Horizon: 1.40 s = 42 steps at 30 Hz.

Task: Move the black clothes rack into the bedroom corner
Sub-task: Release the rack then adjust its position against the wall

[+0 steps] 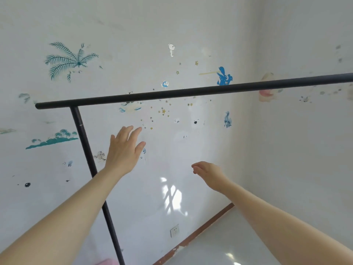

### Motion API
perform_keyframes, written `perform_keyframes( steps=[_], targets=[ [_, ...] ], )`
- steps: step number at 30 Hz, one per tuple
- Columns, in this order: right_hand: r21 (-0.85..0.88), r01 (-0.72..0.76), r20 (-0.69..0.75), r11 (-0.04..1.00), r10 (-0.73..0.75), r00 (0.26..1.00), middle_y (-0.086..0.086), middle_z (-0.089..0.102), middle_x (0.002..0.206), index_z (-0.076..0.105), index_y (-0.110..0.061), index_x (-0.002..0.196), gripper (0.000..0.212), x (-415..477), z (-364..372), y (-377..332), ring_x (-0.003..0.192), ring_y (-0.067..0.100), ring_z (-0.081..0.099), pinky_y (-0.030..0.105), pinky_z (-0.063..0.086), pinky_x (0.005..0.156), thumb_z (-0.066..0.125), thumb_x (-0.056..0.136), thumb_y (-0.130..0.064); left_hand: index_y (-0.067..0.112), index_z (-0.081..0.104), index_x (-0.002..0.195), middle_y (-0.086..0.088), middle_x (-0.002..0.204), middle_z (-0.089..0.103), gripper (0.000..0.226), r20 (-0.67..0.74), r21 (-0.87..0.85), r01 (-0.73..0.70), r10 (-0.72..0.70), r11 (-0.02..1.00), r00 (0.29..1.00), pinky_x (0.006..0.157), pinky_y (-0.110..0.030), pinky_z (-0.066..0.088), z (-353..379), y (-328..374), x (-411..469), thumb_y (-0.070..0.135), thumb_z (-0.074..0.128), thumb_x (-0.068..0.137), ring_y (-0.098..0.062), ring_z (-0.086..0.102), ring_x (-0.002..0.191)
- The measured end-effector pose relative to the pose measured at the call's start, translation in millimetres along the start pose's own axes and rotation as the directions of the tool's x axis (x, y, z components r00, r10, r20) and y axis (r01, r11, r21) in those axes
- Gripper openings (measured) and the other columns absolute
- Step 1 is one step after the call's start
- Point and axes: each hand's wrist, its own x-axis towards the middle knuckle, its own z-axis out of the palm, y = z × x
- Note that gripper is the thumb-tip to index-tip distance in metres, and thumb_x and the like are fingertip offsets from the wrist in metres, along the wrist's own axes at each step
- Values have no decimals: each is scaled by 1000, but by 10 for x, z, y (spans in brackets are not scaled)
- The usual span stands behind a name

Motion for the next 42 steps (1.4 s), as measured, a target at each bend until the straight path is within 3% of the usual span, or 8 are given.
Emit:
perform_keyframes(
  steps=[5,11,18,22,27,35,39,42],
  targets=[
    [0,-95,-96,995,95,991,-2,64,127,61,-20,123,32,-561,-420,454,118,20,57,31,43,96,44,98,-32,21,29,143,-6,152,28,51,100,53,-192,186,980,977,112,-48,14,353,708,-199,40,33,96,-27,15,144],
    [10,-202,-221,979,199,955,1,63,129,60,-17,126,33,-1077,-892,870,120,21,55,26,39,93,44,99,-28,25,28,143,-2,153,26,51,161,-17,-343,342,939,926,114,-48,8,762,1485,-197,43,31,95,-25,9,145],
    [79,-412,-406,908,407,818,2,64,126,61,-20,124,33,-1688,-1405,1427,118,21,57,30,42,96,44,98,-31,24,31,141,-1,150,31,52,207,-127,-513,528,849,823,111,-48,19,1263,2319,-57,45,35,94,-24,16,144],
    [119,-506,-479,854,496,725,4,65,126,61,-18,125,35,-1972,-1542,1655,117,22,57,33,44,100,43,98,-32,25,29,143,-2,153,28,53,228,-236,-584,628,777,744,112,-49,15,1525,2833,-43,45,35,94,-24,13,145],
    [170,-588,-519,791,579,629,1,64,127,61,-19,125,35,-2375,-1555,1881,118,19,57,32,44,99,42,98,-31,26,31,142,-3,153,28,51,175,-376,-647,736,664,654,113,-49,15,1749,3442,-99,44,35,94,-26,14,145],
    [268,-605,-611,749,618,494,1,62,129,58,-18,126,33,-3057,-1959,2157,122,18,53,27,39,98,43,99,-29,26,30,143,-2,154,26,52,178,-482,-643,785,595,594,115,-48,11,1761,4356,-221,43,38,94,-24,13,145],
    [286,-576,-680,765,586,441,1,63,128,60,-17,125,33,-3399,-2359,2402,120,18,54,28,40,98,45,98,-29,27,30,142,-1,152,30,52,46,-466,-718,825,517,564,114,-49,11,1543,4948,-243,43,39,93,-24,13,145],
    [301,-543,-690,784,572,444,1,63,127,60,-18,125,33,-3586,-2707,2660,119,17,55,26,40,96,46,98,-30,28,30,141,0,151,32,52,-16,-426,-756,831,497,556,114,-50,11,1429,5388,-278,45,38,93,-24,14,145]
  ],
)
